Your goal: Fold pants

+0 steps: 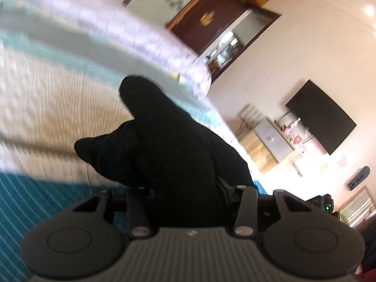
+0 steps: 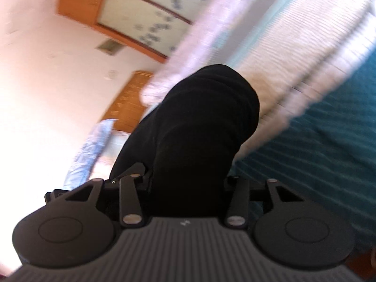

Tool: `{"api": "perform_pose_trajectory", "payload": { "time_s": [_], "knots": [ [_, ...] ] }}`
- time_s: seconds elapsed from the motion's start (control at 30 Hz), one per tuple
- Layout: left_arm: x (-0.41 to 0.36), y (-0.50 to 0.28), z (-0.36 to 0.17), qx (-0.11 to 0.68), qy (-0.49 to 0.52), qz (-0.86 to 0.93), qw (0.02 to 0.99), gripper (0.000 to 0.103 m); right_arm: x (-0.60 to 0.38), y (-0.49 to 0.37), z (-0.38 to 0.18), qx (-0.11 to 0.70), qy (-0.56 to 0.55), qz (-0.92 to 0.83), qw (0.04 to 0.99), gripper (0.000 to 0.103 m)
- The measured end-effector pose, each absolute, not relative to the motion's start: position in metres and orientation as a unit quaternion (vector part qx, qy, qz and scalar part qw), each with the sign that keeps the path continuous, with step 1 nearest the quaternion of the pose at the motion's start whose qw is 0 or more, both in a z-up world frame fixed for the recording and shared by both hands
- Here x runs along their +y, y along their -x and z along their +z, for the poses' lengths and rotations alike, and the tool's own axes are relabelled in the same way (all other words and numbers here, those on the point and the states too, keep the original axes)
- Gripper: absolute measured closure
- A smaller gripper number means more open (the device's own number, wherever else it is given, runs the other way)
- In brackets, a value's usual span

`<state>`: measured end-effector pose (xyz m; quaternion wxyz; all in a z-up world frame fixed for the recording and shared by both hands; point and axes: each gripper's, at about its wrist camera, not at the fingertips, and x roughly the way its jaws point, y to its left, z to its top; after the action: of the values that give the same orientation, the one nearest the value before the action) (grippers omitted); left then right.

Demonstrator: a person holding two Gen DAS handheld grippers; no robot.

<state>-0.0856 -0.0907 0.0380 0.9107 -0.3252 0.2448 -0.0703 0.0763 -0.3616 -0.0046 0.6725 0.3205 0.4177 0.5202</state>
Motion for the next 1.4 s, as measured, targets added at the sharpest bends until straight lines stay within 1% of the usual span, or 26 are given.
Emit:
{"api": "perform_pose_trajectory", "payload": {
  "time_s": [0.03,0.1,0.17,0.2,0.23,0.27,0.3,0.37,0.53,0.73,1.4],
  "knots": [
    [-0.088,0.089,0.04,0.246,0.321,-0.064,0.912,0.061,-0.355,-0.076,-0.003,0.414,-0.309,0.525,0.676,0.055],
    [-0.085,0.091,0.032,0.263,0.319,-0.047,0.909,0.061,-0.342,-0.077,-0.013,0.432,-0.288,0.517,0.681,0.054],
    [-0.083,0.085,0.006,0.297,0.335,-0.028,0.894,0.061,-0.331,-0.079,-0.037,0.478,-0.265,0.485,0.683,0.054],
    [-0.082,0.081,-0.012,0.323,0.346,-0.017,0.881,0.06,-0.328,-0.078,-0.052,0.511,-0.256,0.459,0.68,0.051],
    [-0.081,0.078,-0.031,0.345,0.357,-0.003,0.868,0.055,-0.33,-0.077,-0.064,0.525,-0.268,0.446,0.673,0.052],
    [-0.078,0.082,-0.045,0.34,0.383,0.006,0.859,0.036,-0.335,-0.077,-0.065,0.517,-0.283,0.452,0.67,0.051],
    [-0.073,0.087,-0.054,0.322,0.423,0.004,0.847,0.034,-0.335,-0.078,-0.063,0.518,-0.278,0.455,0.669,0.051],
    [-0.066,0.09,-0.059,0.306,0.456,0.003,0.836,0.034,-0.335,-0.08,-0.062,0.52,-0.277,0.453,0.669,0.05],
    [-0.071,0.081,-0.056,0.314,0.44,0.0,0.842,0.033,-0.34,-0.073,-0.06,0.515,-0.28,0.454,0.671,0.047],
    [-0.064,0.081,-0.057,0.312,0.437,-0.004,0.843,0.033,-0.339,-0.074,-0.067,0.514,-0.281,0.455,0.671,0.047],
    [-0.073,0.089,-0.054,0.318,0.419,-0.009,0.851,0.031,-0.338,-0.073,-0.065,0.513,-0.281,0.454,0.673,0.047]
  ]
}}
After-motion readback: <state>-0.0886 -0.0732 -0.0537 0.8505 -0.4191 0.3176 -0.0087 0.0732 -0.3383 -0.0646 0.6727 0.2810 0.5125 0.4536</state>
